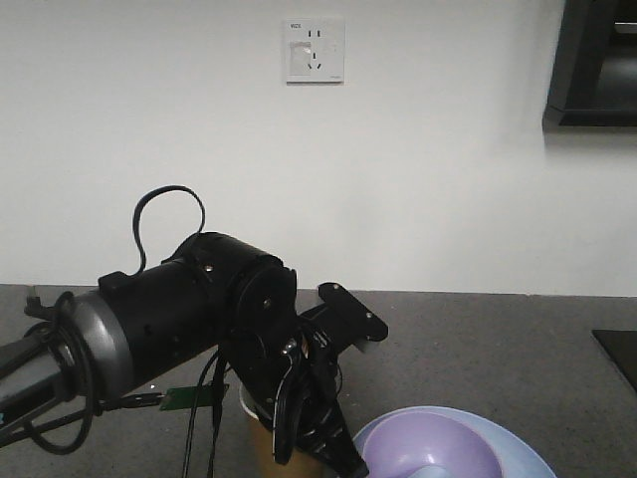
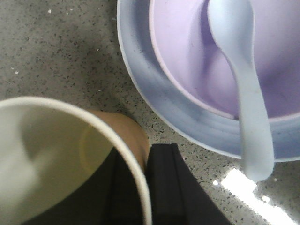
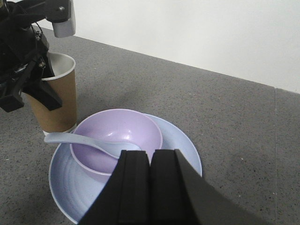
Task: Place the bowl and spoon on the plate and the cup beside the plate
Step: 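Grasp the brown paper cup with the left gripper and carry it beside the plate, then set the cup down beside the plate and open the left gripper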
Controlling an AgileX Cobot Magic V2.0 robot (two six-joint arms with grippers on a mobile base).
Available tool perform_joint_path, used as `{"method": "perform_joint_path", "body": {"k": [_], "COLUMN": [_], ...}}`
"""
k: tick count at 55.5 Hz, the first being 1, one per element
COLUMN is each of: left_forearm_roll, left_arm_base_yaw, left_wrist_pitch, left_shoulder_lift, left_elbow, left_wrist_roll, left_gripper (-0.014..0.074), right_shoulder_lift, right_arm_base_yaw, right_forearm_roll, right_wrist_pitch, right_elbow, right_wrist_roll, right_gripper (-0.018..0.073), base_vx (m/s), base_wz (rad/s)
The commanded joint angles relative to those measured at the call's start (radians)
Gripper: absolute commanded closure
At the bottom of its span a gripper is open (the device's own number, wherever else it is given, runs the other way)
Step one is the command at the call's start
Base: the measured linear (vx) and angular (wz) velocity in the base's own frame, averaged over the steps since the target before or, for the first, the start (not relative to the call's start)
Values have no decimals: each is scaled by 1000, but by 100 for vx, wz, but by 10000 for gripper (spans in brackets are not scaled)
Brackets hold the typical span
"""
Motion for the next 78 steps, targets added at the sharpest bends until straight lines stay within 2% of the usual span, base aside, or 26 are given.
{"method": "perform_joint_path", "body": {"k": [1, 7, 14, 21, 30, 37, 42, 46, 50, 55, 63, 67, 72, 78], "left_forearm_roll": [-10, -11, -9, -9, -7, -2, 4, 40, 97, 141, 142, 139, 137, 138], "left_arm_base_yaw": [-3, -3, -3, -3, -3, -3, -3, -3, -3, -3, -3, -3, -3, -2], "left_wrist_pitch": [-33, -24, -18, 23, 124, 127, 127, 124, 118, 108, 59, 9, -99, -293], "left_shoulder_lift": [-57, -57, -58, -60, -60, -81, -111, -142, -191, -266, -388, -474, -606, -806], "left_elbow": [-36, -36, -37, -69, -185, -268, -314, -338, -338, -338, -326, -255, -78, 269], "left_wrist_roll": [-10, -12, -20, -19, -19, -37, -38, -65, -86, -85, -85, -85, -88, -149], "left_gripper": [272, 151, 64, 43, 45, 62, 109, 199, 349, 603, 602, 602, 600, 600], "right_shoulder_lift": [3, 3, 3, 3, 3, 3, 3, 3, 3, 3, 3, 3, 3, 3], "right_arm_base_yaw": [2, 2, 2, 2, 2, 2, 2, 2, 2, 2, 2, 2, 2, 2], "right_forearm_roll": [4, 4, 4, 4, 4, 4, 4, 4, 4, 4, 4, 4, 9, 12], "right_wrist_pitch": [-86, -86, -89, -89, -89, -89, -89, -89, -89, -77, -39, -24, -18, -18], "right_elbow": [-29, -29, -29, -29, -29, -29, -29, -29, -29, -29, -29, -29, -29, -29], "right_wrist_roll": [-8, -8, -8, -8, -8, -8, -8, -8, -8, -7, -4, -4, -3, -3], "right_gripper": [568, 568, 568, 568, 568, 568, 568, 568, 568, 568, 568, 568, 568, 568], "base_vx": [0, 0, 0, 0, 0, 0, 0, 0, 0, 0, 0, 0, 0, 0], "base_wz": [0, 0, 0, 0, 0, 0, 0, 0, 0, 0, 0, 0, 0, 0]}}
